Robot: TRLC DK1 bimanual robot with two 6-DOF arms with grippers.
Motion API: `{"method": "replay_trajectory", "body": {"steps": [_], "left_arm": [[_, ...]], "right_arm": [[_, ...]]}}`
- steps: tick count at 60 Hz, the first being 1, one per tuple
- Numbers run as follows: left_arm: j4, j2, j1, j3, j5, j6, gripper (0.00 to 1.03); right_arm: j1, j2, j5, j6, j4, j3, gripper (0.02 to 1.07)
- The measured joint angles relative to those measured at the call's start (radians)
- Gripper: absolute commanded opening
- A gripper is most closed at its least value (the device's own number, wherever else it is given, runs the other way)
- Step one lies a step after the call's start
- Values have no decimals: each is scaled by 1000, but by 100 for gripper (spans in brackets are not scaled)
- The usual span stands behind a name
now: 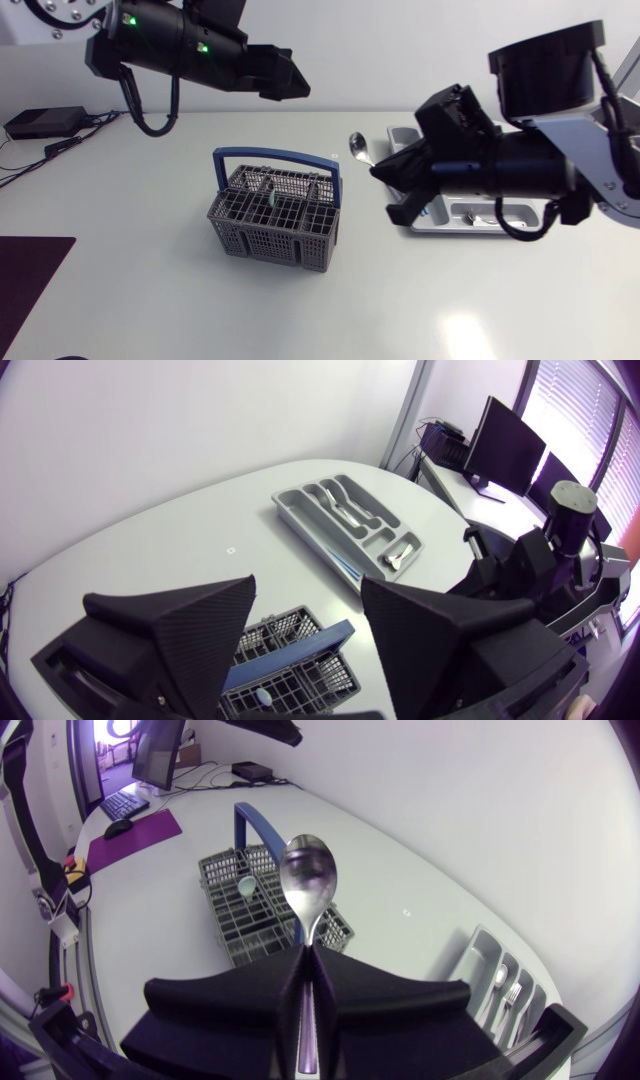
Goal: Unload the cutlery basket into the drawer organizer.
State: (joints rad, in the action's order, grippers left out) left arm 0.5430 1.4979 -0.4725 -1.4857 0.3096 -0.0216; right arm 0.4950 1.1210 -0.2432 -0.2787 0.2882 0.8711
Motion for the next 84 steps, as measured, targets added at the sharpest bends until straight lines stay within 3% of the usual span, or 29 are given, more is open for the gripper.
{"method": "replay_trajectory", "body": {"steps": [7, 14, 23, 28, 44, 53, 73, 84], "left_arm": [[114, 0, -1, 3, -8, -113, 84], [160, -2, -16, 51, -50, -236, 84], [181, -6, -21, 161, -91, -329, 84], [180, -22, -40, 222, -163, -364, 82], [63, -85, -126, 373, -344, -395, 81], [54, -85, -131, 376, -373, -393, 81], [50, -85, -135, 370, -399, -349, 81], [50, -74, -145, 359, -414, -313, 81]], "right_arm": [[-183, -29, -172, -150, 103, -19, 11], [-383, -32, -309, -341, 218, -24, 11], [-577, -13, -393, -625, 366, -24, 11], [-652, 35, -410, -769, 415, -24, 11], [-863, 360, -411, -1142, 523, 98, 11], [-917, 484, -402, -1258, 544, 219, 11], [-905, 696, -282, -1400, 544, 404, 10], [-852, 786, -192, -1425, 454, 438, 10]]}}
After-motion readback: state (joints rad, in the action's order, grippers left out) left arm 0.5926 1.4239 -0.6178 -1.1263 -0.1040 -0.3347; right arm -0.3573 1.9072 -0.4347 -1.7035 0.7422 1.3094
